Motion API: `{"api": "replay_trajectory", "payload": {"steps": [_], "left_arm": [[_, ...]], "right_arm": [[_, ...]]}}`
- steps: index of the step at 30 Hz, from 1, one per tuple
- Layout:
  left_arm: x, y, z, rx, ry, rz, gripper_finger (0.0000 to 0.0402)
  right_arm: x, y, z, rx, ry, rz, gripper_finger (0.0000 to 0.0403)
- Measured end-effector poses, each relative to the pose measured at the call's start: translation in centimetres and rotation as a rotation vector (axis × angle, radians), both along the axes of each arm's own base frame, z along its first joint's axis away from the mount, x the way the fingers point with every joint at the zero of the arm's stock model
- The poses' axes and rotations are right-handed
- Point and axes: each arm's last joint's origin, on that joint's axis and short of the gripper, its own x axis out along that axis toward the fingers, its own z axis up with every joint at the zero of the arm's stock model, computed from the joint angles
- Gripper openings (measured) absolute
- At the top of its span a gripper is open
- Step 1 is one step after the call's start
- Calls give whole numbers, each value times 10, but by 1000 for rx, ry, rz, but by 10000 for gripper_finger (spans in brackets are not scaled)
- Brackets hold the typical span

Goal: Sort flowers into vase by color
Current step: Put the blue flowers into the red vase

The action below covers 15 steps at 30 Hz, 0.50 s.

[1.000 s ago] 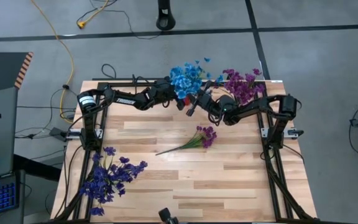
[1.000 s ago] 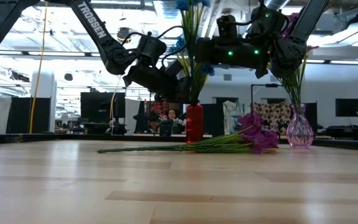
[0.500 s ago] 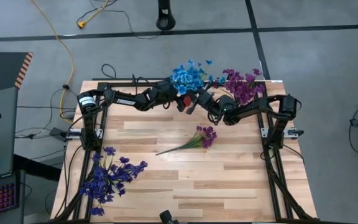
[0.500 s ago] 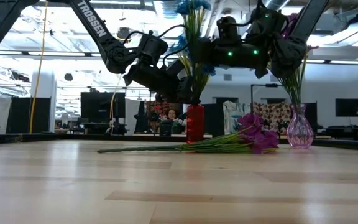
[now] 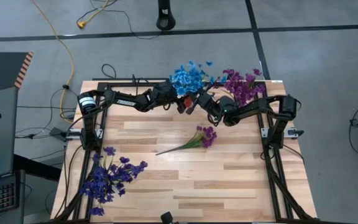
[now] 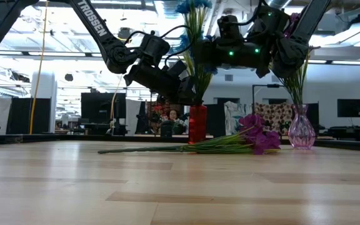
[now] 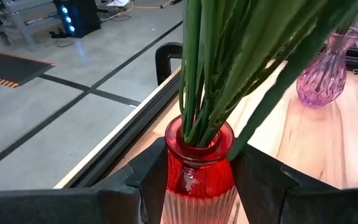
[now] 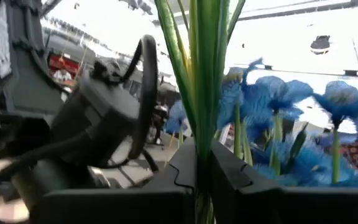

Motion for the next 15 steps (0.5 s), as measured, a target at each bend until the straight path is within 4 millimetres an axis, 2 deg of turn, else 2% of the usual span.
{"api": "replay_trajectory", "payload": {"steps": [15], "left_arm": [[0,0,-1,1,3,-1,155]], "right_arm": [[3,14,3,-55,-5,20,47]]}}
